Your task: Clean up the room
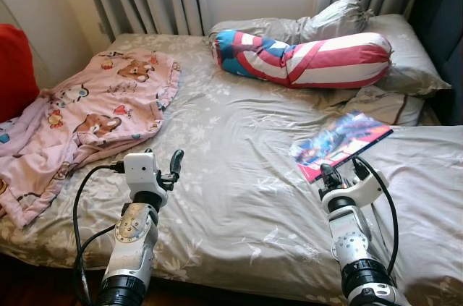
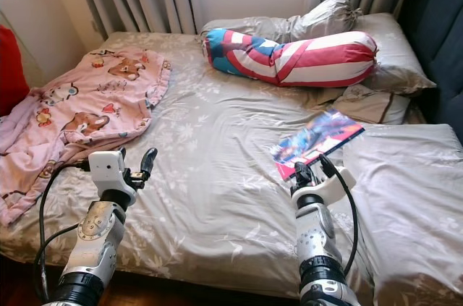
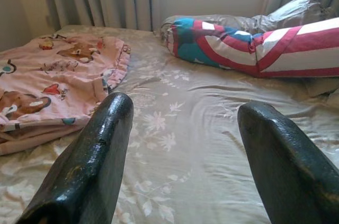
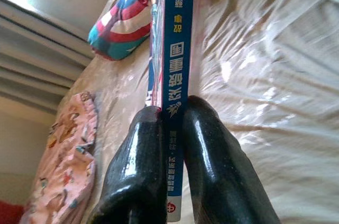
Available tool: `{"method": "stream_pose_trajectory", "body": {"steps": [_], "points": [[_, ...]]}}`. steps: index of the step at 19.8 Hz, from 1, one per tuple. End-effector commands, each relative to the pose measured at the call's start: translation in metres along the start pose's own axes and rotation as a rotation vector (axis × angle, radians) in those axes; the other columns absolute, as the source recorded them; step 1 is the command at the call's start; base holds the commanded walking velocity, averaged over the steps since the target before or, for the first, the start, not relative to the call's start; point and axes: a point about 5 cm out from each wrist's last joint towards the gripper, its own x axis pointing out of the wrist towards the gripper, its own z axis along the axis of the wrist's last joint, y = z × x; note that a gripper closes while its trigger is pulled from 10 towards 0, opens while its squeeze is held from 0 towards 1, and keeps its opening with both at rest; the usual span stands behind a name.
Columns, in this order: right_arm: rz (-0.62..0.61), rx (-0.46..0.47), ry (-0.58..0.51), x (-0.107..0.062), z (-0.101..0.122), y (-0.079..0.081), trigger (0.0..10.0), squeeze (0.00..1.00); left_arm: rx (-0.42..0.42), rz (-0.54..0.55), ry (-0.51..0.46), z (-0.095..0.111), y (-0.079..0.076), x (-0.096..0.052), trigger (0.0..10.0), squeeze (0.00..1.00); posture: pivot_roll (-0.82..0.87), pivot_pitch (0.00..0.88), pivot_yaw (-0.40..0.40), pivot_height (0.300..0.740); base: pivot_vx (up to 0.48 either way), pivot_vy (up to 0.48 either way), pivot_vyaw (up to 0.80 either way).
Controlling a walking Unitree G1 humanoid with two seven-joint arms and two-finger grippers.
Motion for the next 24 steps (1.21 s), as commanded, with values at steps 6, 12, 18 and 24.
{"method": "stream_pose_trajectory", "body": {"steps": [6,12,18,24], "points": [[0.028,-0.046,-0.002,0.0049,0.0029,0.009,10.0,0.0,0.022,-0.012,-0.005,0.0038,0.0007,0.0017,10.0,0.0,-0.02,0.057,0.038,0.74,0.0,0.0,0.0],[0.03,-0.069,0.011,0.0059,-0.0001,0.01,10.0,0.0,0.025,-0.009,-0.003,0.0024,0.0013,0.0001,10.0,0.0,-0.01,0.029,0.033,0.71,0.0,0.0,0.0],[0.024,-0.097,0.015,0.0043,-0.0049,0.0087,10.0,0.0,0.023,-0.022,-0.002,0.0017,-0.0015,0.0007,10.0,0.0,-0.01,0.009,0.031,0.677,0.0,0.0,0.0],[0.068,-0.097,0.002,0.0051,-0.0041,0.0154,10.0,0.0,0.021,-0.017,0.0,0.0014,-0.0014,0.0008,10.0,0.0,-0.02,0.02,0.032,0.642,0.0,0.0,0.0]]}}
